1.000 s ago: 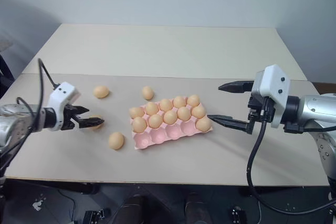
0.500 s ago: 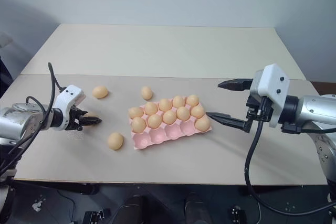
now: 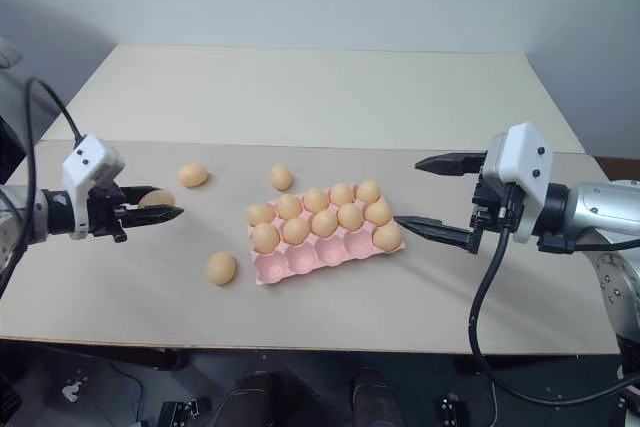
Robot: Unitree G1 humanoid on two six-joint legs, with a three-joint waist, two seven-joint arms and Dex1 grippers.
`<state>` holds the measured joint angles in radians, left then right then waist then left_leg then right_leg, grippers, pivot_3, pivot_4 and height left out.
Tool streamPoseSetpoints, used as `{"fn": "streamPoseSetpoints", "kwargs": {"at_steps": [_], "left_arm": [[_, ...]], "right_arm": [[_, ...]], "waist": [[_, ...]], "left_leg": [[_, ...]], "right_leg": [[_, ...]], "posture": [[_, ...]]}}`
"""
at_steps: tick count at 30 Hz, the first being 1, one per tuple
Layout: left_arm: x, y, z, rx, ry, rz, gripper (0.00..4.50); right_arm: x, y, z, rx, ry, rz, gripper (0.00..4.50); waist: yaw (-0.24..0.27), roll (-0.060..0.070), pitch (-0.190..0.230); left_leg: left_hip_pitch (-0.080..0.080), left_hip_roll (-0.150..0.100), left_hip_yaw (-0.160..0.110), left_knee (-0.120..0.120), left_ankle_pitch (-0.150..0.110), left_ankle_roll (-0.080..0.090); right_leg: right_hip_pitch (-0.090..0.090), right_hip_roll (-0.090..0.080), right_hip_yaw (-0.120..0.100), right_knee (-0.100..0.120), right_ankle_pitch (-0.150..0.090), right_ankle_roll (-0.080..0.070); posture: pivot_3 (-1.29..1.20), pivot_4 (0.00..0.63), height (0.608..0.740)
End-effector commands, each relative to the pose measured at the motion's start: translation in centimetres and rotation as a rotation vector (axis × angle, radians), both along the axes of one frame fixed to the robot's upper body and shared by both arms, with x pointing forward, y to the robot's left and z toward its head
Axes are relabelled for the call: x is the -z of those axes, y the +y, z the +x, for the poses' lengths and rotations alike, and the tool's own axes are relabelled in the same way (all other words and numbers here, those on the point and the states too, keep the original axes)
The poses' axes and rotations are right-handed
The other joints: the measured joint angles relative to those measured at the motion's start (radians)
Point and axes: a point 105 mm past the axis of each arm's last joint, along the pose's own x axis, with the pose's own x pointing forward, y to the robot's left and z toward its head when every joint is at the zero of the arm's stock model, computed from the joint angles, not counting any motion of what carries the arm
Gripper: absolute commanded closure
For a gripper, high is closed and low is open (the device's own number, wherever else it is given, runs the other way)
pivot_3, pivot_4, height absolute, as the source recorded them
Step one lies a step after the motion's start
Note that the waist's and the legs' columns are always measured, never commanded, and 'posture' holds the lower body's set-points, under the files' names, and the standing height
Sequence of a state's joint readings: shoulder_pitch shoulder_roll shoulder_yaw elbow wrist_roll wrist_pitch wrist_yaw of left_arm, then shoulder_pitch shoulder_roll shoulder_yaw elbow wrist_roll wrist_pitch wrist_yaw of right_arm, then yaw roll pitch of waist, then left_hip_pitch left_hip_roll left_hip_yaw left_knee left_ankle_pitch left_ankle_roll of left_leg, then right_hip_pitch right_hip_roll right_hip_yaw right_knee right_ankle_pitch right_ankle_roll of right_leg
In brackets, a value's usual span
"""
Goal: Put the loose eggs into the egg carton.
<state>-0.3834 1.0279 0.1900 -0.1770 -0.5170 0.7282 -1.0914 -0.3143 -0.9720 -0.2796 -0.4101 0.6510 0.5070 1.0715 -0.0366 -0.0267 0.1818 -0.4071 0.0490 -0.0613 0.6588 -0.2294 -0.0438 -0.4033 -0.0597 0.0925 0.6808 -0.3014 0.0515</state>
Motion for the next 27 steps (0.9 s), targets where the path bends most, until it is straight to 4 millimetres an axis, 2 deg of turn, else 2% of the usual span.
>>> {"fn": "streamPoseSetpoints", "kwargs": {"at_steps": [1,4,8,12,16,21,27], "left_arm": [[-1.5,-3.0,-1.5,0.230,-0.056,-0.018,2.35],[-1.4,-6.0,-2.1,0.417,-0.048,-0.007,2.35],[-1.3,-8.1,-1.8,0.538,-0.059,0.017,2.35],[0.0,-10.0,-1.7,0.653,-0.040,0.079,2.35],[1.5,-11.0,-2.2,0.731,-0.001,0.131,2.35],[3.7,-11.5,-2.7,0.778,0.035,0.207,2.35],[5.3,-12.6,-1.6,0.709,0.015,0.263,2.35]], "right_arm": [[-0.9,0.4,-0.7,-0.066,-0.040,0.000,0.00],[-1.0,0.3,-1.1,-0.093,-0.027,-0.007,0.00],[-0.9,-0.3,-1.6,-0.110,-0.006,-0.021,0.00],[-0.5,-1.4,-2.9,-0.151,0.049,-0.043,0.00],[-0.2,-2.2,-3.2,-0.133,0.070,-0.064,0.00],[-0.1,-2.2,-3.3,-0.111,0.062,-0.056,0.00],[-0.1,-2.1,-3.6,-0.096,0.047,-0.048,0.00]], "waist": [[0.001,0.000,0.000],[0.004,0.000,0.000],[0.000,0.000,0.000],[-0.001,0.000,0.000],[-0.007,0.000,0.000],[-0.006,0.000,0.000],[-0.001,0.000,0.000]], "left_leg": [[0.000,0.000,0.000,0.000,0.000,0.000],[0.000,0.000,0.000,0.000,0.000,0.000],[0.000,0.000,0.000,0.001,0.000,0.000],[0.000,0.000,0.000,0.001,0.000,0.000],[0.000,0.000,0.000,0.001,-0.001,0.001],[0.001,0.000,0.000,0.001,-0.001,0.002],[0.000,-0.001,0.000,0.002,-0.001,0.002]], "right_leg": [[0.000,0.000,0.000,0.000,0.000,0.000],[0.001,0.000,0.000,0.000,0.000,0.000],[0.001,0.000,0.000,0.000,0.000,0.000],[0.001,0.000,0.000,-0.001,0.000,0.000],[0.001,0.001,0.001,0.000,0.000,0.000],[0.001,0.001,0.001,0.000,0.000,0.000],[0.002,0.001,0.001,-0.001,0.000,0.000]], "posture": [[0.00,0.150,0.740],[0.00,0.150,0.740],[0.00,0.150,0.740],[0.00,0.150,0.740],[0.00,0.150,0.740],[0.00,0.150,0.740],[0.00,0.150,0.740]]}}
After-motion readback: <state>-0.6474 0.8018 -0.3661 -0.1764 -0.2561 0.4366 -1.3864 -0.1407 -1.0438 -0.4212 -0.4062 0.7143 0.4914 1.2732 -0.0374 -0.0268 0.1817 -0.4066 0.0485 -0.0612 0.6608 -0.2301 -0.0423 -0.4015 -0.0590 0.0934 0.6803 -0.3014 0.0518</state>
